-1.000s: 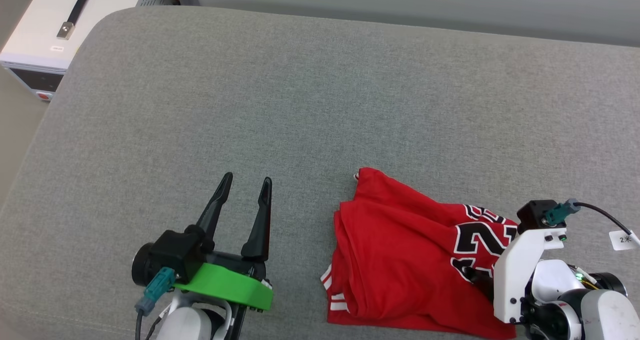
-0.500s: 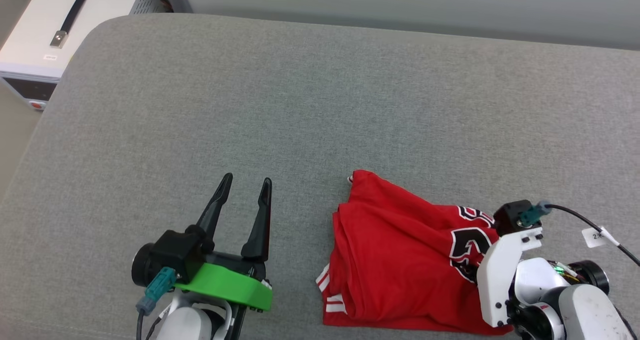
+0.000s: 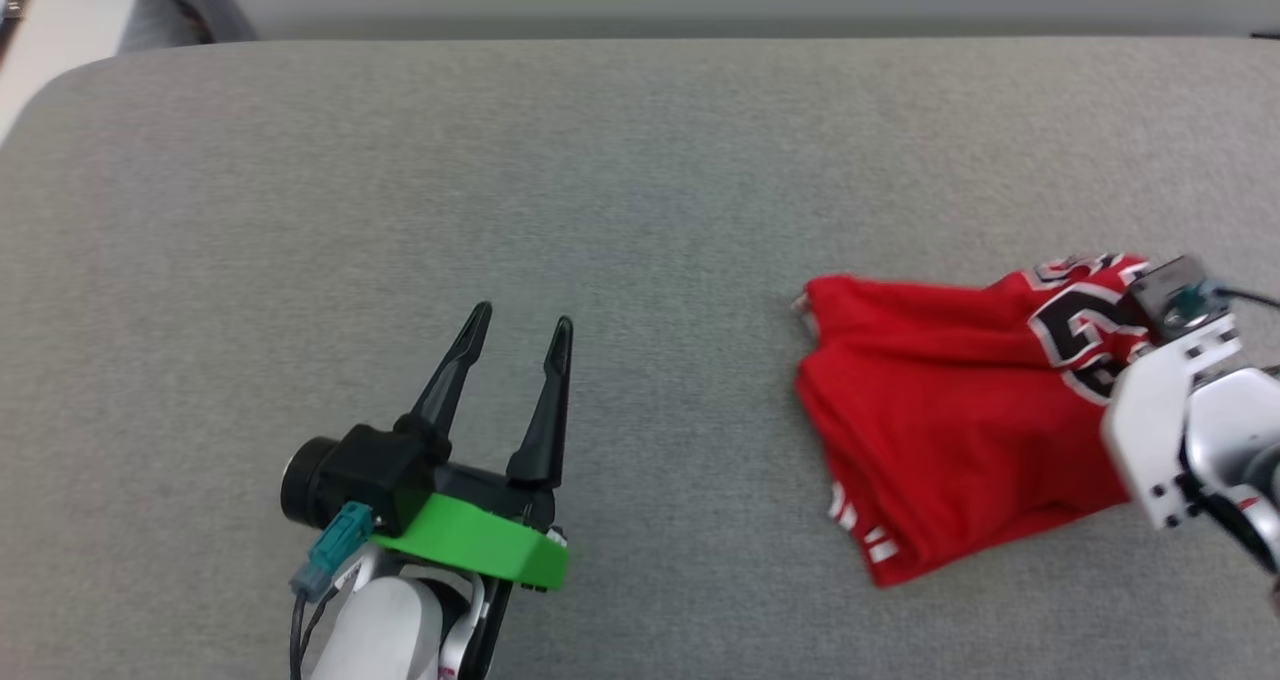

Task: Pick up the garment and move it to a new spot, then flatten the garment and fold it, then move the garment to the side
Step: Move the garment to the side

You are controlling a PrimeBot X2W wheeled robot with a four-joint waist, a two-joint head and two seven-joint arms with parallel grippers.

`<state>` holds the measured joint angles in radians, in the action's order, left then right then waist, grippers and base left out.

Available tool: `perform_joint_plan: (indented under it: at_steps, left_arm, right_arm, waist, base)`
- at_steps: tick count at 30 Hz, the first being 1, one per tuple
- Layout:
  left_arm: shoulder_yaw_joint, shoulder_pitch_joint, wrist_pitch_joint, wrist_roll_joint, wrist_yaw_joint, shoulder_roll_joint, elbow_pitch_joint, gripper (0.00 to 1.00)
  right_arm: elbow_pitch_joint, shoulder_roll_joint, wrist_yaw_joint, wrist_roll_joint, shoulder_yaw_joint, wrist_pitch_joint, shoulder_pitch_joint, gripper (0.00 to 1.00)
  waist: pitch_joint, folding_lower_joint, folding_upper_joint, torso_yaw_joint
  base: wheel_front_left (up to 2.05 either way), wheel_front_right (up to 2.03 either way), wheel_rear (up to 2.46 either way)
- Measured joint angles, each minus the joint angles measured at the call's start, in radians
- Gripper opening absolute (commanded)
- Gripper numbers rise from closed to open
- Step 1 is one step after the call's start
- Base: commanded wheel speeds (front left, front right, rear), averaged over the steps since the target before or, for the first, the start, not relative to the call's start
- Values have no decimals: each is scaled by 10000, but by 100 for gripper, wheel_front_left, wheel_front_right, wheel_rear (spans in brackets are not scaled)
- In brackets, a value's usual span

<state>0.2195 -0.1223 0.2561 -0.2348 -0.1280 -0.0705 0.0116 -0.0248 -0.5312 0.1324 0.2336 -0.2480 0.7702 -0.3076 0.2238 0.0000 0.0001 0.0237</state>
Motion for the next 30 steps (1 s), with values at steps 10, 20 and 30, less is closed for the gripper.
perform_joint_plan:
  at_steps: [10,20,30]
  left_arm:
    - [727,-1104,0,368,0,-326,-173,100]
    - [1120,-2024,0,723,0,-650,-525,100]
    - [1333,-2522,0,961,0,-813,-1024,100]
  right_arm:
    - [1499,-2671,2,58,-936,-1557,-1611,0]
    - [4539,-3279,0,-88,-947,-3626,-3444,0]
    - [6949,-3058,0,-652,-635,-5037,-5058,0]
  waist:
    - [1102,1,0,-1217]
    - [2493,1,0,-2131]
    - [3624,2,0,-2583]
  base:
    - [0,0,0]
    - [0,0,0]
    - [0,0,0]
